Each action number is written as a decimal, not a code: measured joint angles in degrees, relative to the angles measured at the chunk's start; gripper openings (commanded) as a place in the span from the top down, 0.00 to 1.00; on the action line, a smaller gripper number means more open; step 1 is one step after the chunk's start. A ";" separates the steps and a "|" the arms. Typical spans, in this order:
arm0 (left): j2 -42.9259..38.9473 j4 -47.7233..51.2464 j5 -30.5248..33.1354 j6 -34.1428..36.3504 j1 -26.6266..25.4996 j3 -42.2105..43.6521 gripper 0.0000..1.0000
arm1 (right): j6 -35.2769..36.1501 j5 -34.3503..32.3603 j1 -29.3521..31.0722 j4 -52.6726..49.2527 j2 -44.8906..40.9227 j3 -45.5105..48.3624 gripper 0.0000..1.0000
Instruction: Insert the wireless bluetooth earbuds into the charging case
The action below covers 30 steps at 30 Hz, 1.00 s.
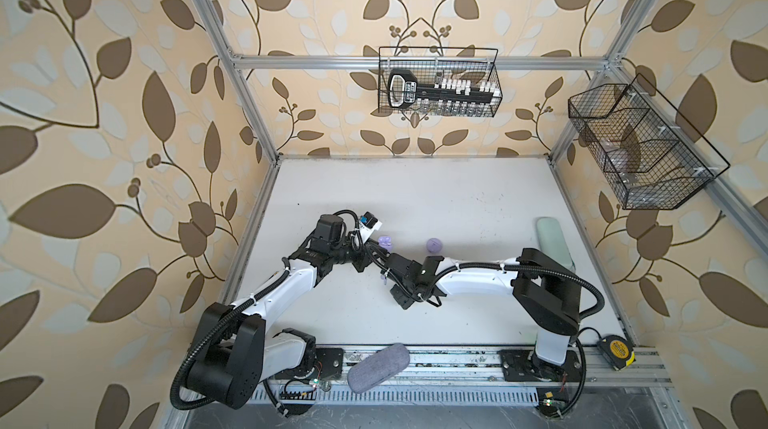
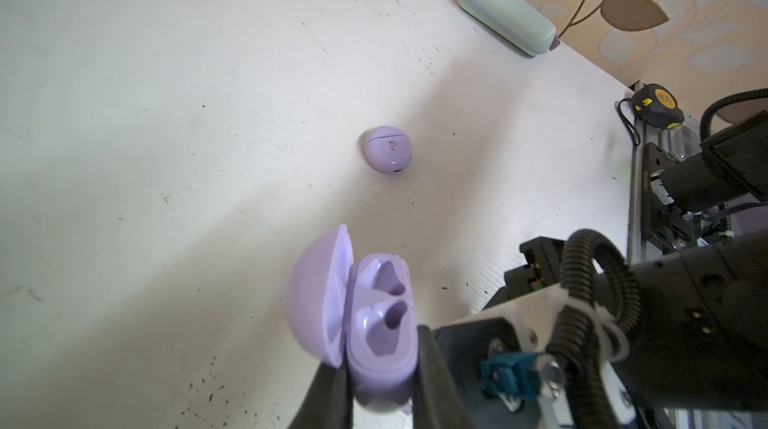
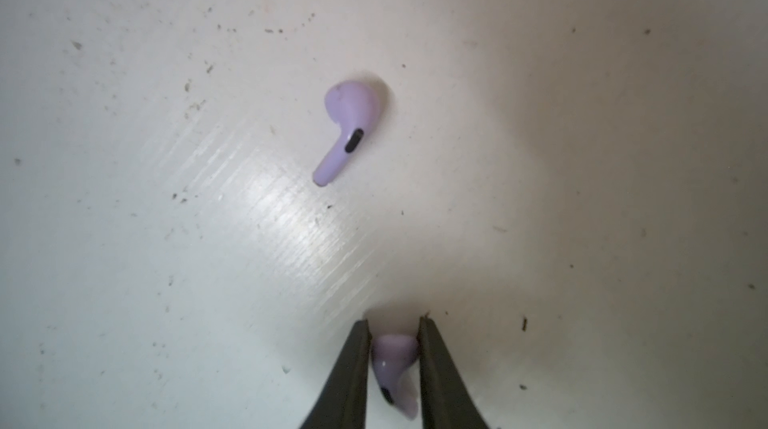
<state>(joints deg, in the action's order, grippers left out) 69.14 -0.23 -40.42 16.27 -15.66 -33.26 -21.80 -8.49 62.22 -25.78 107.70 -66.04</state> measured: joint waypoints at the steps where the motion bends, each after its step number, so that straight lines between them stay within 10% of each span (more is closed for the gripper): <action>1: 0.00 0.00 0.00 0.02 0.00 0.00 0.98 | 0.02 -0.02 0.00 0.00 -0.02 0.02 0.78; 30: 0.00 0.48 -1.57 0.57 0.00 0.00 0.98 | -5.88 0.55 -4.07 9.38 -10.27 11.23 0.77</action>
<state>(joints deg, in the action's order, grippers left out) 69.14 0.25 -42.00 16.84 -15.66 -33.26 -27.68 -7.94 58.15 -16.40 97.43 -54.81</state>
